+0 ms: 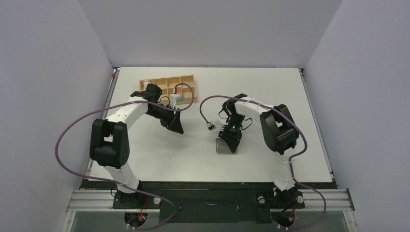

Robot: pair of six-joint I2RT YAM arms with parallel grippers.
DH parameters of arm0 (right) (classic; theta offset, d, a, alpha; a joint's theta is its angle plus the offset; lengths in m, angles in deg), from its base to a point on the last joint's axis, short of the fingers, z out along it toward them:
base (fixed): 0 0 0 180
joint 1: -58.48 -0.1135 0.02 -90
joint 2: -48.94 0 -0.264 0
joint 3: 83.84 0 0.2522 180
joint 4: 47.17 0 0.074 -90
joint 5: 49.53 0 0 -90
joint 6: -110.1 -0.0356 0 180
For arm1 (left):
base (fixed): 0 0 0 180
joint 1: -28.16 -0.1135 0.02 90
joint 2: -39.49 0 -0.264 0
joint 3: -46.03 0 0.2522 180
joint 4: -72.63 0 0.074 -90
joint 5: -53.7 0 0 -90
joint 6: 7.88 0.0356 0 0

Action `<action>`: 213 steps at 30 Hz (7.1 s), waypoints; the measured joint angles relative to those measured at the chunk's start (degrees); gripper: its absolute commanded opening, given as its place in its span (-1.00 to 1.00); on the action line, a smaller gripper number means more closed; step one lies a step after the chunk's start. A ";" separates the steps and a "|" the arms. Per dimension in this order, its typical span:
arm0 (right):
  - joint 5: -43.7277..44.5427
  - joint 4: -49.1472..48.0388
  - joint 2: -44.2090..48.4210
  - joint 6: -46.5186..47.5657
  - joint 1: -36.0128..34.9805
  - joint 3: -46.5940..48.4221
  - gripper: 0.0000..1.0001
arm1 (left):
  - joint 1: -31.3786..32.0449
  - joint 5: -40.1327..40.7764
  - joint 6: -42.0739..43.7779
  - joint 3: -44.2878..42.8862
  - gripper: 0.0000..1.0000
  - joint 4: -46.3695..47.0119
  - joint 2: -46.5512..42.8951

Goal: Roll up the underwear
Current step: Roll the underwear to the center of the board.

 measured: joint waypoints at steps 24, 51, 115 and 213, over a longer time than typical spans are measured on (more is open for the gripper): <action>-7.21 19.41 -16.39 2.03 3.21 15.23 -1.00 | 42.60 29.70 5.66 11.72 0.14 28.57 -8.90; -7.32 20.92 -17.62 2.10 3.21 16.52 -1.00 | 47.36 38.97 8.79 10.75 -0.28 44.39 5.20; 16.06 -28.13 39.12 -30.62 21.11 -12.81 0.67 | 32.26 6.75 -2.64 -7.13 -1.00 32.26 19.28; 31.95 -49.68 27.69 -4.24 -10.27 -35.01 -0.60 | 25.51 -17.59 1.29 -56.06 -1.00 -19.65 53.31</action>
